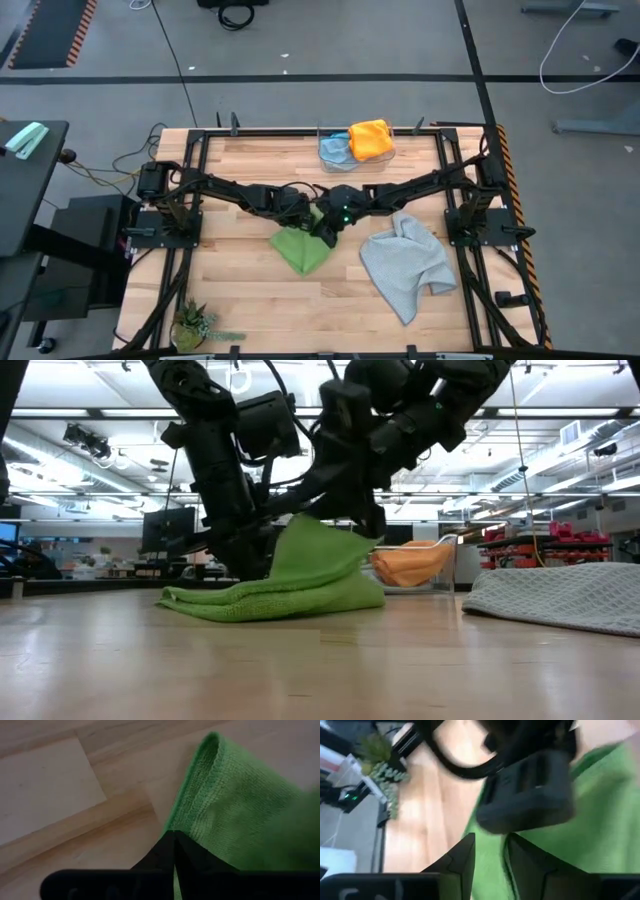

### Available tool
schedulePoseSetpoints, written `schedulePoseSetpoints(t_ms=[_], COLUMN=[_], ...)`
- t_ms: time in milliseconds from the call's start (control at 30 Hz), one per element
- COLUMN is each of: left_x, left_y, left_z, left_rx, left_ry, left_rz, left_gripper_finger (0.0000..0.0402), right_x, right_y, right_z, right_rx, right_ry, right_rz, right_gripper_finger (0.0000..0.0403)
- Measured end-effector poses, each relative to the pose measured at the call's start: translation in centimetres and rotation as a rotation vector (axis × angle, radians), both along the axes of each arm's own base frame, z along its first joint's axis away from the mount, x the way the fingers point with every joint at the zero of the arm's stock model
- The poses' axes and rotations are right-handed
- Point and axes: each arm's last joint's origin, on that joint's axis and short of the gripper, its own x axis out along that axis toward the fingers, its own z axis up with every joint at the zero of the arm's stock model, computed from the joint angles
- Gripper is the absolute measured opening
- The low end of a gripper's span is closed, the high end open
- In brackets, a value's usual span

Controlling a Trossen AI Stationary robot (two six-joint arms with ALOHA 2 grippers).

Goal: Fold microfiber towels
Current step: Fold the green microfiber cloth

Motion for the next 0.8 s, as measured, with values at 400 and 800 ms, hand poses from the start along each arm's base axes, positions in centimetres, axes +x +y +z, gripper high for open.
schedulePoseSetpoints(t_ms=[400,800], left_x=[0.1,-0.9], left_y=[0.1,0.1], left_z=[0.3,2.1], left_rx=[0.008,0.026], left_ry=[-0.031,-0.024], left_rz=[0.041,0.073], left_gripper_finger=[0.0009,0.0026], right_x=[-1.1,-3.2], right_y=[-2.4,-2.8], right_z=[0.2,-0.1], right_rx=[-0.062,-0.207], right_ry=[0.065,0.256], right_rz=[0.016,0.084], right_gripper_finger=[0.0122,0.0068])
